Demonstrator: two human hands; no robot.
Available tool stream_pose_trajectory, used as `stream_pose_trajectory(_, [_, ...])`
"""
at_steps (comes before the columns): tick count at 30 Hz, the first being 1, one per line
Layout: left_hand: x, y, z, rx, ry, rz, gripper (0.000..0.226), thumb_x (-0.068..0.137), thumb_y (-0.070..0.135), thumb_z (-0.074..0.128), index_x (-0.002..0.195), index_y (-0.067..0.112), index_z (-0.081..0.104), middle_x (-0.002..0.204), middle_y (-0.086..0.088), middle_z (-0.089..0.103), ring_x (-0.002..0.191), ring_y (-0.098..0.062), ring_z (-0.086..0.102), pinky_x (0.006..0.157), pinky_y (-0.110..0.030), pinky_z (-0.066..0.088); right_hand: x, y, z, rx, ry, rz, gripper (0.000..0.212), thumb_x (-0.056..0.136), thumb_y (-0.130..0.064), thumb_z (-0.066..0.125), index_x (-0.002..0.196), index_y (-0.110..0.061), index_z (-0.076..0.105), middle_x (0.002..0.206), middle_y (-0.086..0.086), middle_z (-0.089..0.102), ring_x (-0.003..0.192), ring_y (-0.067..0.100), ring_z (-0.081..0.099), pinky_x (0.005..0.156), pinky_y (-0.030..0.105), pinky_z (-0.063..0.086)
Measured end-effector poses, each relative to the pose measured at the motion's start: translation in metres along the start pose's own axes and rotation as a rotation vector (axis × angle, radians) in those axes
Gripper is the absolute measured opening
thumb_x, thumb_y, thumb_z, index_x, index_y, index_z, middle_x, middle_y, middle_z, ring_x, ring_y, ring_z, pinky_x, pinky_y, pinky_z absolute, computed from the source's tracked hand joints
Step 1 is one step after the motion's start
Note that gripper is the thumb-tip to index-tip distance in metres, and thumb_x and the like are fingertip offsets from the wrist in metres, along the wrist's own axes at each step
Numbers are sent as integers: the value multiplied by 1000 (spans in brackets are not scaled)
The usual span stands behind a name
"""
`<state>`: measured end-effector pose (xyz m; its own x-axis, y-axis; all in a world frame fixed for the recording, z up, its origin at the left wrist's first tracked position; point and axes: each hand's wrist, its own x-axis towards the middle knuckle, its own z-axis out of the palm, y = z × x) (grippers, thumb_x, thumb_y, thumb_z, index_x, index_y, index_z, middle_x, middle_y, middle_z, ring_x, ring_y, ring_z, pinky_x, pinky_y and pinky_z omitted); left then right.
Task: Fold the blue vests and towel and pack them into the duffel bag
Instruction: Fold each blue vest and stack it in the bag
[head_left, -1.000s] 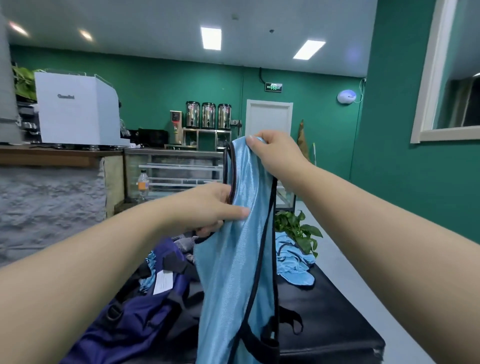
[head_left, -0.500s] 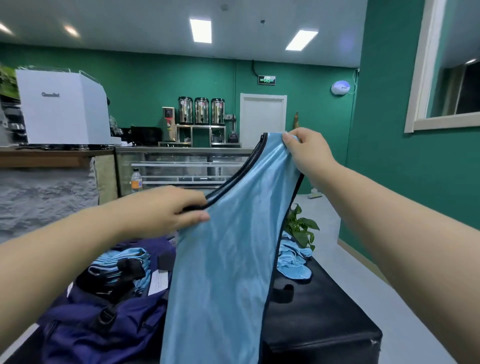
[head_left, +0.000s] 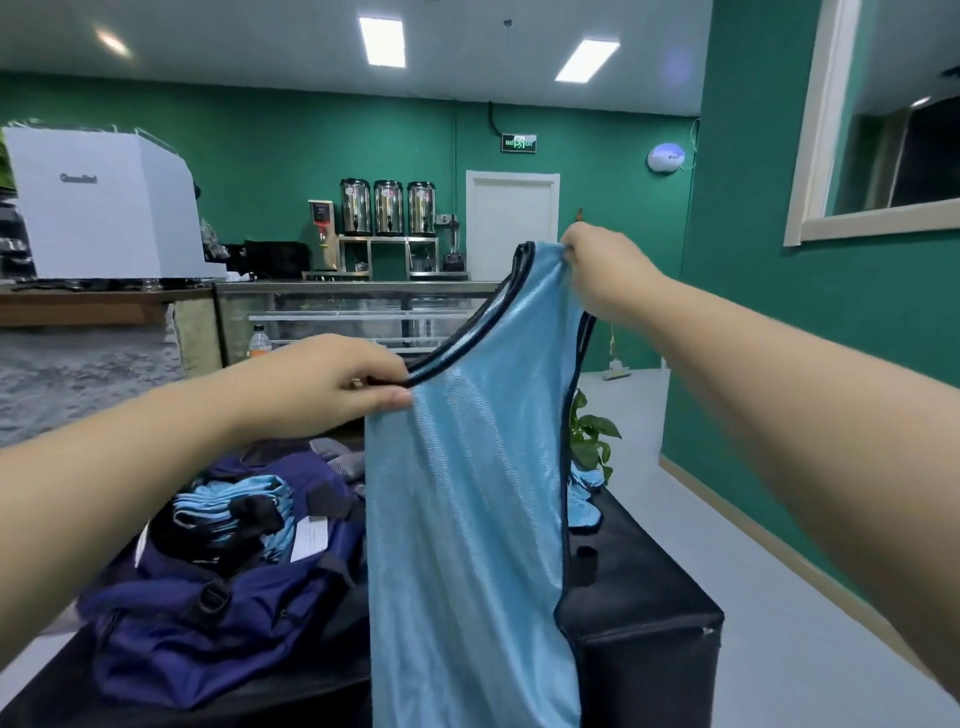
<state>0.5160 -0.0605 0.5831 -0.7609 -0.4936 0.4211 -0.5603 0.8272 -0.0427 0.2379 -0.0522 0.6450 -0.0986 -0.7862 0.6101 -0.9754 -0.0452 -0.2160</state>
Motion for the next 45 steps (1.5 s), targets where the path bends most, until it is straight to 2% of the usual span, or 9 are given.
stream_pose_trajectory(6, [5, 21, -3, -256, 153, -106, 12, 83, 47, 60, 76, 37, 63, 73, 31, 62, 66, 11, 55, 54, -4, 39, 2, 4, -6, 173, 51, 11, 17, 94, 0, 21, 99, -9, 35, 76, 3, 39, 63, 15, 33, 52, 31, 27])
stream_pose_trajectory(10, [12, 17, 6, -526, 205, -173, 16, 67, 43, 68, 82, 36, 69, 75, 22, 69, 68, 8, 60, 65, -6, 43, 15, 14, 7, 219, 55, -72, 17, 104, -18, 27, 97, -11, 39, 73, 1, 41, 62, 16, 35, 52, 30, 27])
stream_pose_trajectory(17, [23, -37, 77, -670, 225, -404, 19, 79, 15, 76, 82, 31, 69, 84, -9, 71, 77, -35, 63, 77, -41, 53, 48, 38, 77, 306, -28, -119, 18, 103, -25, 38, 98, -16, 52, 78, -5, 52, 66, 8, 43, 56, 24, 32])
stream_pose_trajectory(23, [35, -86, 173, -784, 197, -599, 45, 81, -8, 65, 57, 26, 51, 103, 3, 67, 89, -8, 63, 80, -23, 44, 75, 56, 167, 308, -151, -74, 20, 103, -21, 39, 94, -9, 51, 75, 0, 48, 63, 13, 39, 53, 26, 30])
stream_pose_trajectory(30, [64, -133, 254, -658, 199, -782, 39, 86, -5, 55, 61, 24, 64, 52, 1, 52, 38, -3, 33, 40, -16, 24, 113, 89, 262, 220, -167, -55, 23, 102, -20, 39, 98, -5, 57, 93, 12, 59, 90, 29, 52, 81, 42, 43])
stream_pose_trajectory(34, [77, -151, 294, -623, 202, -837, 41, 93, 3, 48, 72, 31, 70, 67, -4, 69, 50, -19, 49, 49, -26, 34, 124, 110, 309, 221, -167, -37, 21, 102, -22, 40, 91, -9, 54, 90, 8, 55, 89, 28, 50, 81, 43, 43])
stream_pose_trajectory(38, [83, -154, 336, -621, 189, -829, 27, 95, 6, 47, 105, 21, 66, 79, 10, 56, 54, 3, 53, 49, -10, 34, 126, 129, 350, 220, -180, -6, 19, 102, -24, 40, 86, -23, 49, 92, 6, 53, 94, 28, 48, 84, 43, 42])
stream_pose_trajectory(42, [80, -159, 377, -644, 107, -826, 34, 91, 1, 53, 122, 14, 59, 112, 9, 48, 110, -6, 48, 89, -9, 26, 118, 141, 383, 190, -221, 43, 18, 102, -30, 36, 89, -30, 48, 98, 3, 52, 99, 24, 43, 87, 44, 39])
stream_pose_trajectory(45, [72, -160, 400, -669, 52, -823, 47, 86, -11, 47, 124, 13, 57, 121, 7, 47, 116, -5, 42, 91, -4, 21, 111, 146, 403, 159, -245, 76, 20, 103, -31, 36, 95, -27, 53, 99, 1, 50, 102, 23, 41, 90, 44, 37])
